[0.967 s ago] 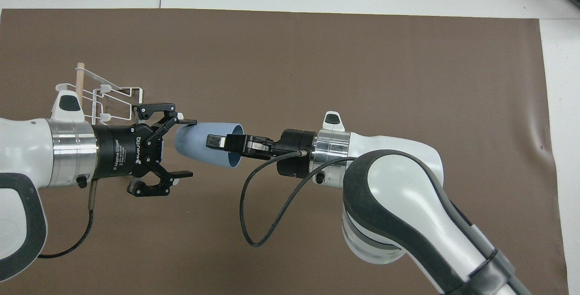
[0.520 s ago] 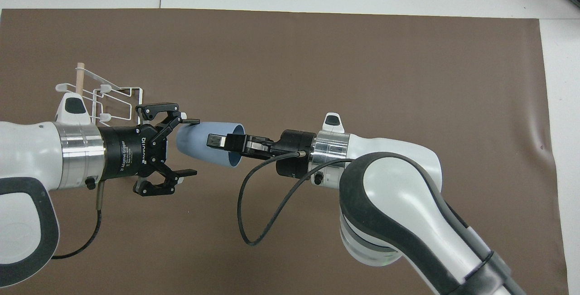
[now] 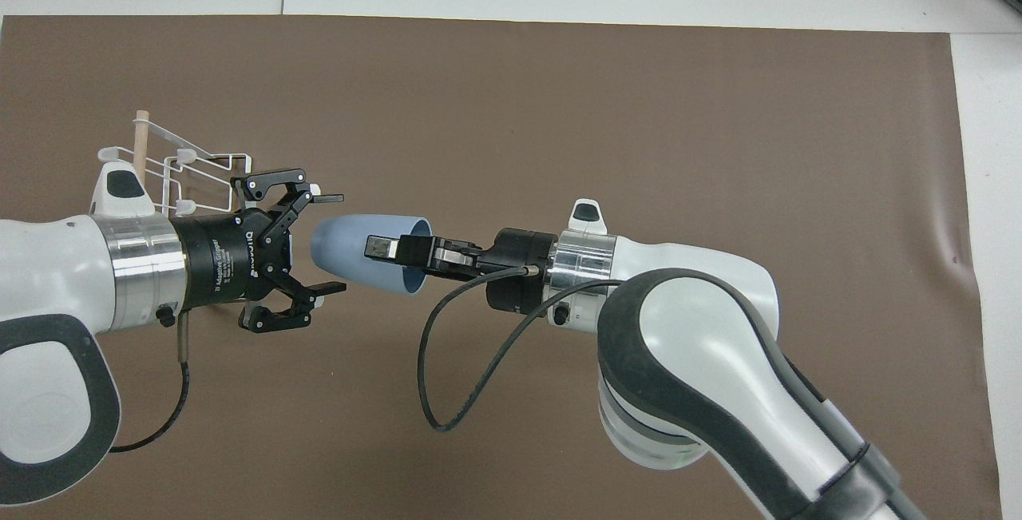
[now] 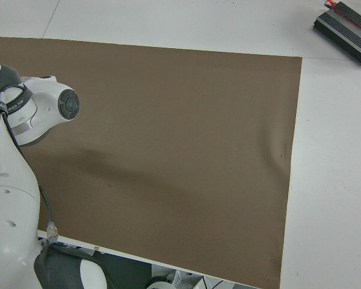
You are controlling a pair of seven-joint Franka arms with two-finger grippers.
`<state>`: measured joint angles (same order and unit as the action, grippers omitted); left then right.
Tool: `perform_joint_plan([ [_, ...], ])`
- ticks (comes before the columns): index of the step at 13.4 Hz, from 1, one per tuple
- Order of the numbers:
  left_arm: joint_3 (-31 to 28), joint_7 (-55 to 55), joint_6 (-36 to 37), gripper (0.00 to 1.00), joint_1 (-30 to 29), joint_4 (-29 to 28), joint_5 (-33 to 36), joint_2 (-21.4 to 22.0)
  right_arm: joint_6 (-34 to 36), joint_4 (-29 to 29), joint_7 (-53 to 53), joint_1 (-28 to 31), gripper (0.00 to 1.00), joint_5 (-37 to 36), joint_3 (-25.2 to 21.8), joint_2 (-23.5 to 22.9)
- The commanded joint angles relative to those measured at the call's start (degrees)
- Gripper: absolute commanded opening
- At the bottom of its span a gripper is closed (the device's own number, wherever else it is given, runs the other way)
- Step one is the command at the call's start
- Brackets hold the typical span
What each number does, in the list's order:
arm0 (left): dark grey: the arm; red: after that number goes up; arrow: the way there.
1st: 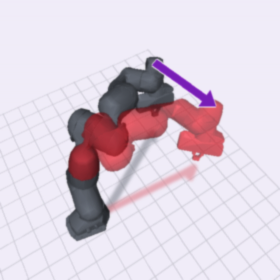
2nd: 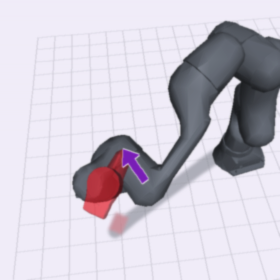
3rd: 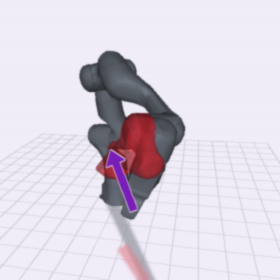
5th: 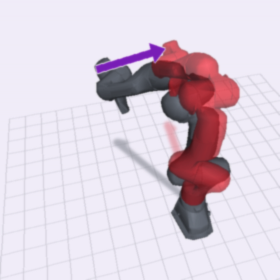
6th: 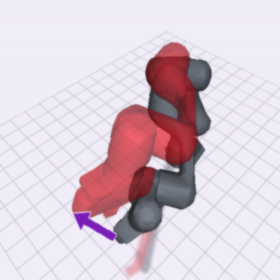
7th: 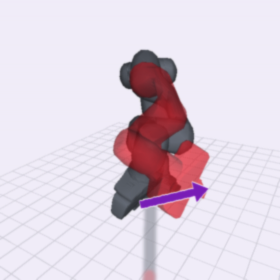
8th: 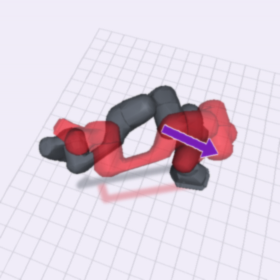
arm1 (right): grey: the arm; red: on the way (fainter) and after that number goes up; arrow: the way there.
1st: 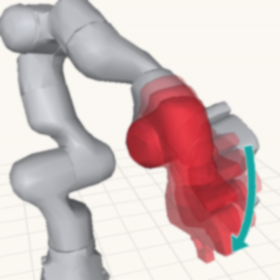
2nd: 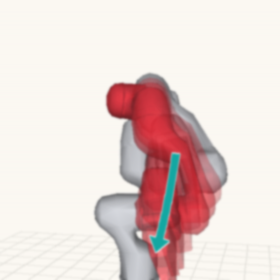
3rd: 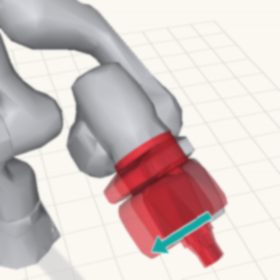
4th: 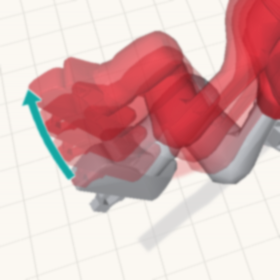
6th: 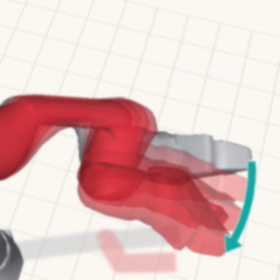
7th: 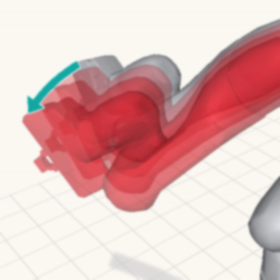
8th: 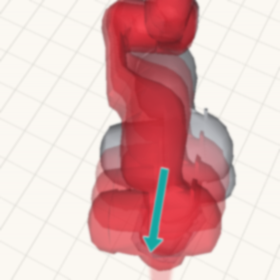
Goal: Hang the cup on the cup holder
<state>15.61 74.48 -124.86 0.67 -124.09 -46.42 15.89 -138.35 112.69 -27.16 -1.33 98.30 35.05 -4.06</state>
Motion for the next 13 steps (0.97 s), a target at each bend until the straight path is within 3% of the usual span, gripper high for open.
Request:
perform_joint_plan([
  [1, 0.29, 1.19, -3.19, 1.00, 1.79, -1.68, -0.33, 1.16, -1.22, 0.34, 1.06, 0.19, 0.00, 1.55, 0.55, 1.16],
  [3, 0.29, 1.10, -3.19, 0.95, 2.41, -1.68, -0.33, 1.16, -1.22, 0.42, 1.06, 0.28, 0.00, 1.55, 0.55, 1.16],
  [4, 0.29, 1.01, -3.11, 0.54, 2.41, -1.68, -0.33, 1.25, -1.22, 0.42, 1.05, 0.28, 0.00, 1.55, 0.55, 1.16],
  [5, 0.29, 0.75, -3.02, 0.05, 2.41, -1.68, -0.33, 1.25, -1.22, 0.42, 1.14, 0.28, 0.00, 1.55, 0.55, 1.16],
  [6, 0.29, 0.40, -2.84, 0.00, 2.50, -1.68, -0.25, 1.25, -1.22, 0.42, 1.14, 0.28, 0.00, 1.55, 0.55, 1.16],
  [10, 0.29, 0.66, -2.49, 0.00, 2.41, -1.68, -0.25, 1.25, -1.22, 0.42, 1.75, 0.28, 0.00, 1.55, 0.55, 1.16],
  [11, 0.29, 0.66, -2.40, 0.00, 2.15, -1.68, -0.25, 1.25, -1.30, 0.42, 3.24, 0.28, 0.37, 1.55, 0.55, 1.16],
  [12, 0.29, 0.66, -2.40, 0.00, 1.80, -1.68, -0.25, 1.25, -2.70, 0.42, 5.95, 0.19, 0.99, 1.55, 0.63, 1.16],
  [13, 0.29, 0.75, -2.40, 0.00, 1.62, -1.68, -0.33, 1.25, -5.32, 0.25, 7.72, -0.16, 1.00, 1.46, 1.59, 1.25],
])
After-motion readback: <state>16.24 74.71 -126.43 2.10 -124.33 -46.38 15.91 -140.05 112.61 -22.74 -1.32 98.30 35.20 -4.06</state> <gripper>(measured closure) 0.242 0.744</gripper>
